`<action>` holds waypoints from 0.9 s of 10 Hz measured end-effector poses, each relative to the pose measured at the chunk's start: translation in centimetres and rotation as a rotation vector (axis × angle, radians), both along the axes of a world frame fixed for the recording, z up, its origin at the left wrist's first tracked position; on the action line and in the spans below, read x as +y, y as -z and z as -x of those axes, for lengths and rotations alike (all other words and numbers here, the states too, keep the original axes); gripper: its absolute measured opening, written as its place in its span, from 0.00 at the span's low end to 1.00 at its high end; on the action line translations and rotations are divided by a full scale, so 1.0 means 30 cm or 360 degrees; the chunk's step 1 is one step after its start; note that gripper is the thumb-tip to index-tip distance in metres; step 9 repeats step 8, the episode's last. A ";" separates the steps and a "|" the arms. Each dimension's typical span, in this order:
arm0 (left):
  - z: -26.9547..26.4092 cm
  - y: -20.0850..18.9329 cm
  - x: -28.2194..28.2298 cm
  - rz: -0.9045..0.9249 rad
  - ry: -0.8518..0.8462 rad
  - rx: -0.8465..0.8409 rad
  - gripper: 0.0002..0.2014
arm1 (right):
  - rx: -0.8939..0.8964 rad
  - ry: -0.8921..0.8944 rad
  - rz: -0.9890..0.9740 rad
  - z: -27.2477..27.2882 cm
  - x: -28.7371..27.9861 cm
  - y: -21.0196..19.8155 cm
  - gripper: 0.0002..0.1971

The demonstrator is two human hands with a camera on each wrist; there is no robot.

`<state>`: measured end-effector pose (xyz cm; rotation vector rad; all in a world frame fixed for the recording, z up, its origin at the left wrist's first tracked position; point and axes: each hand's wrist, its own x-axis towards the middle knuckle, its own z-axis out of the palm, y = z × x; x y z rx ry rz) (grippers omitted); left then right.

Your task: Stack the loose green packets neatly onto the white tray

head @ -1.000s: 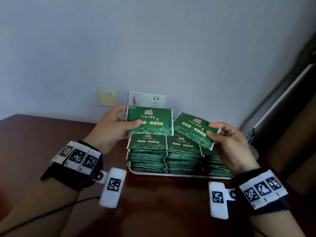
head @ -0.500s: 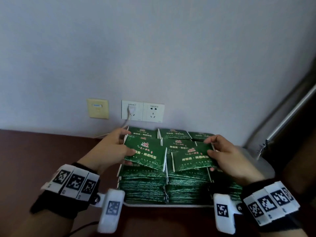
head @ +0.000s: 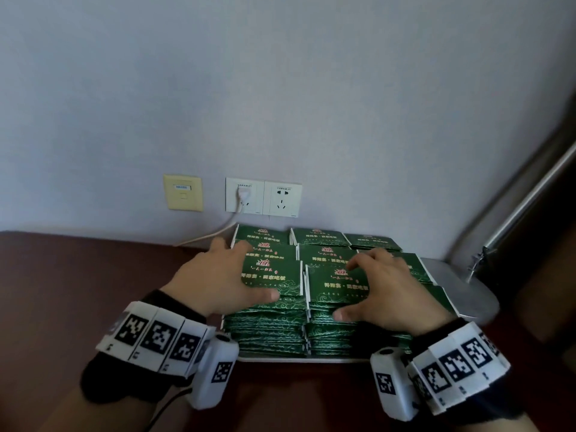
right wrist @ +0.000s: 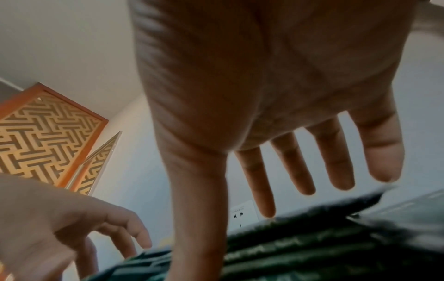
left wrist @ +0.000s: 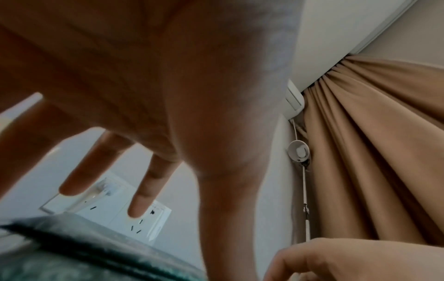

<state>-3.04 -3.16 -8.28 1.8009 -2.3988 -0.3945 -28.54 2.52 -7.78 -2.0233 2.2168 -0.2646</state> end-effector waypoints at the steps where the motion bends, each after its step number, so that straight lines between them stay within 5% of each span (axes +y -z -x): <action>1: 0.017 0.011 0.013 -0.0088 0.0080 -0.0112 0.52 | 0.0041 -0.0042 -0.0079 -0.012 -0.003 0.013 0.43; 4: 0.029 0.025 0.002 0.0050 0.0105 -0.0134 0.33 | 0.0074 -0.0041 -0.0025 -0.004 -0.024 0.032 0.35; 9: 0.036 0.012 0.018 0.0105 0.0124 -0.0112 0.31 | -0.0027 -0.0066 0.0066 -0.013 -0.011 0.013 0.34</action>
